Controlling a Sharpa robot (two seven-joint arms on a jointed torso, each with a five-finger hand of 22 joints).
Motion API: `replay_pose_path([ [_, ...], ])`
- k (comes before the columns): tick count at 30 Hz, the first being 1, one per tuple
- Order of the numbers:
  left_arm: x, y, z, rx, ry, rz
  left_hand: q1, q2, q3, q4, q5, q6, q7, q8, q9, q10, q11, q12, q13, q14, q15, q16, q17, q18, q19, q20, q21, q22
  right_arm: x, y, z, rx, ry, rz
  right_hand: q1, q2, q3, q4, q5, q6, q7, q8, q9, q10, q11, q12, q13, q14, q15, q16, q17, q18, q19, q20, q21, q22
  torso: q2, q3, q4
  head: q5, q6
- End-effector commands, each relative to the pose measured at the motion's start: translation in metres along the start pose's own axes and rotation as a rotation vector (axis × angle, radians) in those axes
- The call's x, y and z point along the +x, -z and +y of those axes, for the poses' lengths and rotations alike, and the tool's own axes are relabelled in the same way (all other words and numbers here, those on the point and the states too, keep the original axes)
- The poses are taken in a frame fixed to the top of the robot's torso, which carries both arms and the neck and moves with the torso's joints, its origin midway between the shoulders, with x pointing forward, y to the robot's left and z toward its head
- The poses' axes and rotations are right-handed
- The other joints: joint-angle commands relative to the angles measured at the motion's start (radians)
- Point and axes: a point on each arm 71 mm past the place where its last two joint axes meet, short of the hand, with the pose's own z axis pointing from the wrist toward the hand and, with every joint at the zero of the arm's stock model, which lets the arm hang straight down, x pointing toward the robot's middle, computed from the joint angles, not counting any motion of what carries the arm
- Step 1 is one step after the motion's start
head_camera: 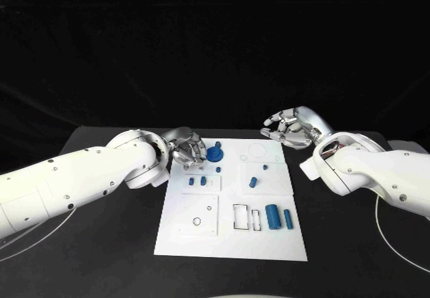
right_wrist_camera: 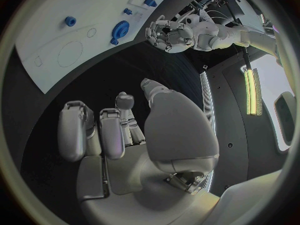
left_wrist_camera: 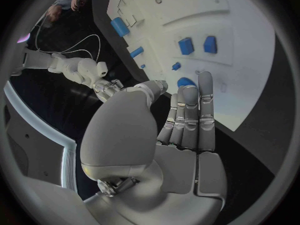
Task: Assemble the parts on the task board
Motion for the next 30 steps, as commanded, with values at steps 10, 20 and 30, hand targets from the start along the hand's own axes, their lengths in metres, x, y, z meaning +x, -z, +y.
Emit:
replay_pose_path([
  [10,0.032,-0.01,-0.024,0.357,-0.41,-0.043,0.02,-0.034,-0.036,-0.028,-0.023,0.092,-0.011,-0.073,-0.178,0.001,0.01,-0.151,-0.188,0.035,0.006,0.09,-0.027,0.014,0.019,0.012,0.031,0.025,0.005,0.0,0.002,-0.036,-0.013,0.027,0.024,-0.019,0.074,0.0,-0.01,0.024,-0.006,0.009,-0.008,-0.037,-0.006,-0.287,-0.276,0.013,-0.013,-0.073,-0.025,0.031,-0.019,-0.005,-0.09,0.045,0.001,-0.0011,-0.0023,-0.005,0.011],
  [20,0.045,-0.026,-0.022,0.315,-0.569,0.014,0.024,-0.025,-0.097,-0.023,-0.077,0.114,-0.017,-0.1,-0.241,-0.002,0.01,-0.198,-0.258,0.124,0.006,0.246,0.068,0.009,0.059,0.015,0.099,0.084,0.006,0.001,0.003,-0.041,-0.009,0.026,0.018,-0.027,0.078,0.001,-0.009,0.018,-0.004,0.003,-0.012,-0.034,-0.003,-0.316,-0.305,0.012,-0.011,-0.08,-0.029,0.032,-0.02,-0.004,-0.098,0.042,0.002,0.001,-0.0028,-0.007,0.01],
  [30,0.047,-0.034,-0.021,0.277,-0.618,0.015,0.05,-0.011,-0.106,-0.02,-0.074,0.143,-0.018,-0.108,-0.273,0.016,0.012,-0.216,-0.296,0.196,0.007,0.329,0.136,-0.015,0.14,0.014,0.227,0.229,0.007,0.001,0.003,-0.043,-0.008,0.025,0.014,-0.028,0.079,0.002,-0.007,0.015,-0.002,0.002,-0.013,-0.036,-0.002,-0.33,-0.319,0.011,-0.01,-0.083,-0.029,0.032,-0.019,-0.002,-0.1,0.041,0.001,0.0011,-0.0031,-0.012,0.008],
])
